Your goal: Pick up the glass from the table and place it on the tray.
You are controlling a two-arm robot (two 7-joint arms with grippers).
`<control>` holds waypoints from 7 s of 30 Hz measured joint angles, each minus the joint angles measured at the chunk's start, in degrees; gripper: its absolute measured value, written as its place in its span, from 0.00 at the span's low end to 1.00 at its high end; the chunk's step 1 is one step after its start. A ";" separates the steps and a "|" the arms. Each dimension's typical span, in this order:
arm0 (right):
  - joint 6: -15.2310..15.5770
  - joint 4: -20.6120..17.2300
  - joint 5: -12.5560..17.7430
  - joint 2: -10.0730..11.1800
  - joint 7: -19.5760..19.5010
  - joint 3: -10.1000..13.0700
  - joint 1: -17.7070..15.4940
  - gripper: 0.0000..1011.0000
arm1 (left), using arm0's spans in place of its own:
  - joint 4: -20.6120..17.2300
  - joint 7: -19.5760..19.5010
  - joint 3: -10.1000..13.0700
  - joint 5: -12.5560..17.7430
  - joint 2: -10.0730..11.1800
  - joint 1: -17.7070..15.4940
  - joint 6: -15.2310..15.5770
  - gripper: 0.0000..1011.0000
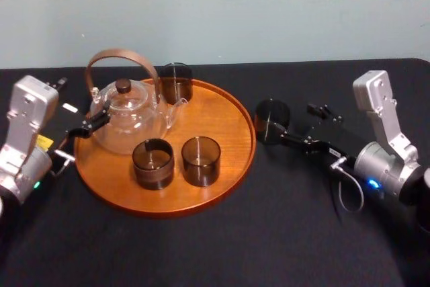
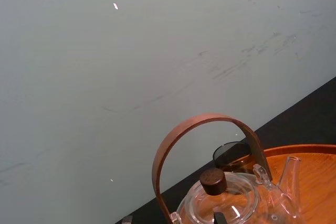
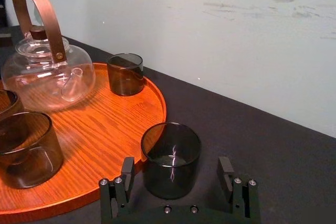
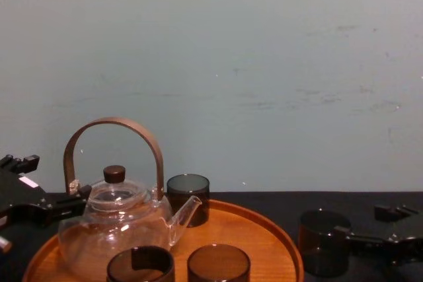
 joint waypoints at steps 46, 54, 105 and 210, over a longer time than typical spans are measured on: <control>-1.01 6.20 -1.72 -2.15 1.39 -1.87 4.60 0.99 | 0.00 0.00 0.00 0.00 0.00 0.00 0.00 0.99; -1.28 7.33 -1.83 -2.70 1.62 -2.15 5.47 0.99 | 0.00 0.00 0.00 0.00 0.00 0.00 0.00 0.99; -2.31 11.93 -2.40 -4.28 2.28 -2.90 7.89 0.85 | 0.00 0.00 0.00 0.00 0.00 0.00 0.00 0.99; -10.61 26.28 -5.69 -12.57 7.60 -9.67 19.28 0.85 | 0.00 0.00 0.00 0.00 0.00 0.00 0.00 0.99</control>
